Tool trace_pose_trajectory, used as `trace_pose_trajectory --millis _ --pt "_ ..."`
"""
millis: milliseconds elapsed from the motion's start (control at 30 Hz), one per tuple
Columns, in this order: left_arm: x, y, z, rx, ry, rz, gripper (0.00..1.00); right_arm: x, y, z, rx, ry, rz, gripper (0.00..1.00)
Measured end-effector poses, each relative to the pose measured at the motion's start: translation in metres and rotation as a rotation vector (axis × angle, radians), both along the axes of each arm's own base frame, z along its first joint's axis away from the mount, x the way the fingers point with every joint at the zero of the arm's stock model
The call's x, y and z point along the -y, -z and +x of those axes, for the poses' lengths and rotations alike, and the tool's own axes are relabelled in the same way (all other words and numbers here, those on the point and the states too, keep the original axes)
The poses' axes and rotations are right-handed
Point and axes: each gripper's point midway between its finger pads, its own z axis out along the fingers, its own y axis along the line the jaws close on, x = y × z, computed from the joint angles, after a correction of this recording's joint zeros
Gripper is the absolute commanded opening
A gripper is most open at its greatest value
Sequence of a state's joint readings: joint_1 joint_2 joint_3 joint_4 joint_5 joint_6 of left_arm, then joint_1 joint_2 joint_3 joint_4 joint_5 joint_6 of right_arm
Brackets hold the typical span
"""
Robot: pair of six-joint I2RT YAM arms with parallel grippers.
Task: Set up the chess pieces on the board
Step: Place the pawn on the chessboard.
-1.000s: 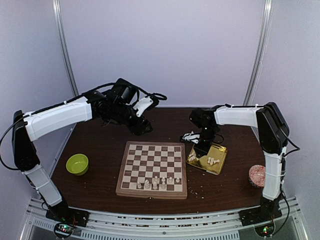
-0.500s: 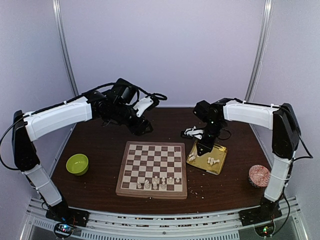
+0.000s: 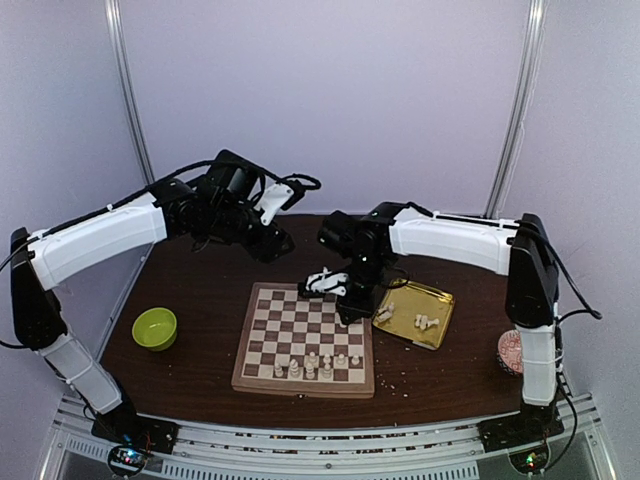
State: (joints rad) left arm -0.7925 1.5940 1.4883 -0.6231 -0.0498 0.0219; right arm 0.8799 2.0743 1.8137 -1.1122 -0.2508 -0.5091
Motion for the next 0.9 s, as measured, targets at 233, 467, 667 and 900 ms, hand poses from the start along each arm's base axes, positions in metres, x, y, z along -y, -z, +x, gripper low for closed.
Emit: trace_pose_trajectory --millis 233,467,667,900 --pt "-0.003 -0.010 0.003 0.032 -0.019 -0.013 0.55 -0.009 0.025 -0.011 -0.015 -0.047 -0.071 0.05" --pt "-0.003 -0.011 0.003 0.034 -0.021 -0.014 0.55 -0.010 0.027 -0.012 -0.006 -0.053 -0.084 0.13" --pt "-0.003 -0.010 0.003 0.034 -0.021 -0.014 0.55 -0.007 0.025 -0.008 0.014 -0.049 -0.092 0.20" --pt "-0.002 -0.010 0.002 0.030 -0.013 -0.018 0.55 0.033 -0.024 -0.001 0.033 0.030 0.006 0.21"
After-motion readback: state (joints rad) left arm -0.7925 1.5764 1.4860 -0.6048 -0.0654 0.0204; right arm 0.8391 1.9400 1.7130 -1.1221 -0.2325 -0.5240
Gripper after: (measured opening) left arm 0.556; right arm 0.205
